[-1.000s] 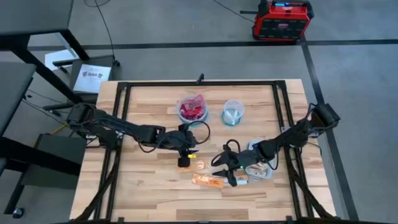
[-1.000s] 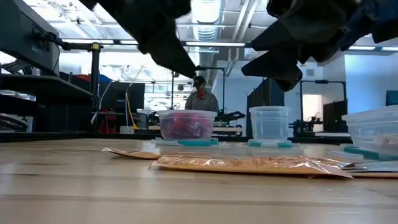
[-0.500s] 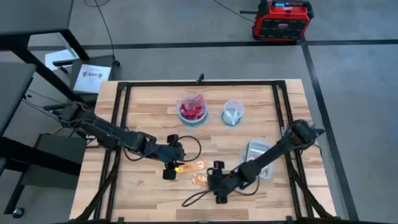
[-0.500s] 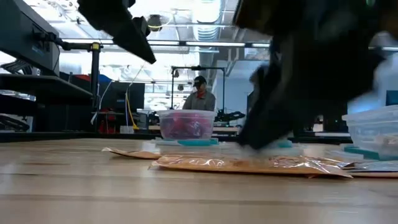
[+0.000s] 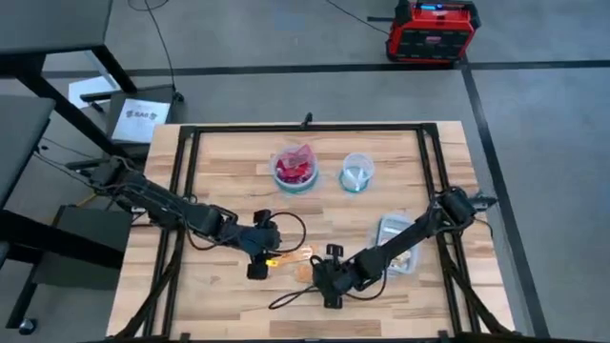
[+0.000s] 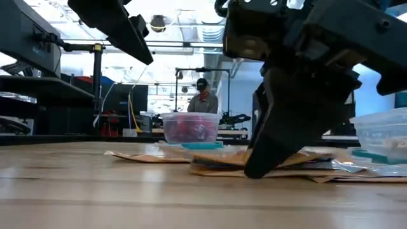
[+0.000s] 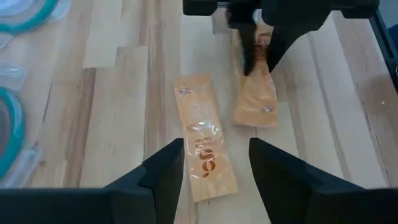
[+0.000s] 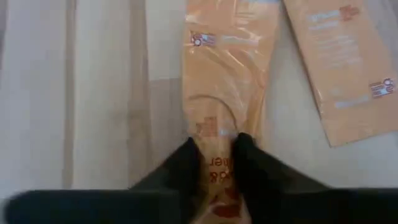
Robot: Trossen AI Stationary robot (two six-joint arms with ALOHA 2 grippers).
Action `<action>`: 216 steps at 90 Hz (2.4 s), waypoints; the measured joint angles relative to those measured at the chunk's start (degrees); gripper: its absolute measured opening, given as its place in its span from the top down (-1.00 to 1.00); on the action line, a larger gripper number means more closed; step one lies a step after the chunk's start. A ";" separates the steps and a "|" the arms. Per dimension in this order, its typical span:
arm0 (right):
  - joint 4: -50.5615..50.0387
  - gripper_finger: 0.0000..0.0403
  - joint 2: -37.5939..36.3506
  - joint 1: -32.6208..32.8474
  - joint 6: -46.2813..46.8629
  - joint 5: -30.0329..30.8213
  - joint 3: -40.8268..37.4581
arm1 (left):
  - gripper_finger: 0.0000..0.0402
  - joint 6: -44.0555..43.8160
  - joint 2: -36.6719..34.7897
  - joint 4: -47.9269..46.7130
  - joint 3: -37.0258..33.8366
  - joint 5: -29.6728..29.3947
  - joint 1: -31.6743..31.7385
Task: Sort candy
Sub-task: Put the yellow candy strip into the small circular transparent bin
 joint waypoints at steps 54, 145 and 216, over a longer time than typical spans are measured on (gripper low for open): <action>-12.97 0.99 -4.67 2.05 -5.33 8.06 7.05 | 0.17 1.25 -3.79 0.17 0.00 -0.80 0.02; -42.84 1.00 -28.90 -26.53 -5.83 21.91 3.72 | 0.17 8.74 -10.84 -5.86 0.04 -4.33 11.36; -18.89 0.42 -35.17 -47.95 -7.33 3.72 -14.73 | 0.17 9.59 -10.80 -9.17 0.04 -4.28 11.50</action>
